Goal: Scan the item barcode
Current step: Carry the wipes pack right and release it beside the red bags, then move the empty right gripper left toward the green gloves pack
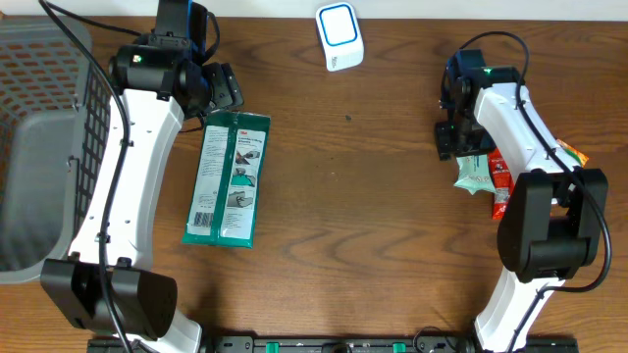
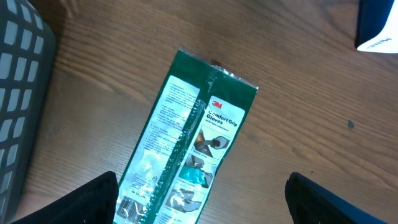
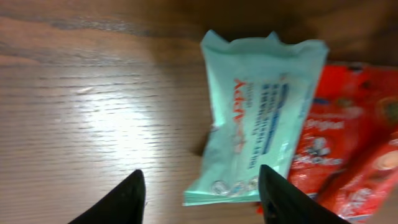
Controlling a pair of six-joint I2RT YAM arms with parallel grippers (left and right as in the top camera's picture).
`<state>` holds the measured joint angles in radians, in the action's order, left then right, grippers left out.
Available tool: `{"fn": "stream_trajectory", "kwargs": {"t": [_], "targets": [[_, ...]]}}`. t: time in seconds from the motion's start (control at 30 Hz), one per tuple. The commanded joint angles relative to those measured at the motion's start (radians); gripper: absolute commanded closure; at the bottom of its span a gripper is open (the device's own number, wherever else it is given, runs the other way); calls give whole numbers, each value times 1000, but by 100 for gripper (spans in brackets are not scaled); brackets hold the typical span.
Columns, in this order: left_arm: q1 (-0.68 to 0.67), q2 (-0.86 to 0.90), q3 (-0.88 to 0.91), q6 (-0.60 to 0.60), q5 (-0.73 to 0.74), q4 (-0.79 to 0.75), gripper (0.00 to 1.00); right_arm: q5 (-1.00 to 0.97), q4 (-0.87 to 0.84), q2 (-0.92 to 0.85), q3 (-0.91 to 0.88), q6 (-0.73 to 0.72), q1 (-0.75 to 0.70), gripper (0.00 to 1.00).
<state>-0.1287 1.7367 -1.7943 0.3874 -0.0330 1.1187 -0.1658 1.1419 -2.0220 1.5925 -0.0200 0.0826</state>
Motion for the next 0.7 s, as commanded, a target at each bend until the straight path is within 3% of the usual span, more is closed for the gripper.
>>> {"fn": "stream_trajectory", "kwargs": {"t": [0.0,0.1,0.43,0.67], "targets": [[3,-10,-5,-13,-13,2,14,74,-8,4,-43,-95,0,54],[3,-10,-5,-13,-13,2,14,74,-58,4,-104,-110,-1,61],[3,-10,-5,-13,-13,2,14,61,-158,4,-151,-121,-55,62],[3,-10,-5,-13,-13,2,14,92,-26,34,-55,-89,-55,51]]}}
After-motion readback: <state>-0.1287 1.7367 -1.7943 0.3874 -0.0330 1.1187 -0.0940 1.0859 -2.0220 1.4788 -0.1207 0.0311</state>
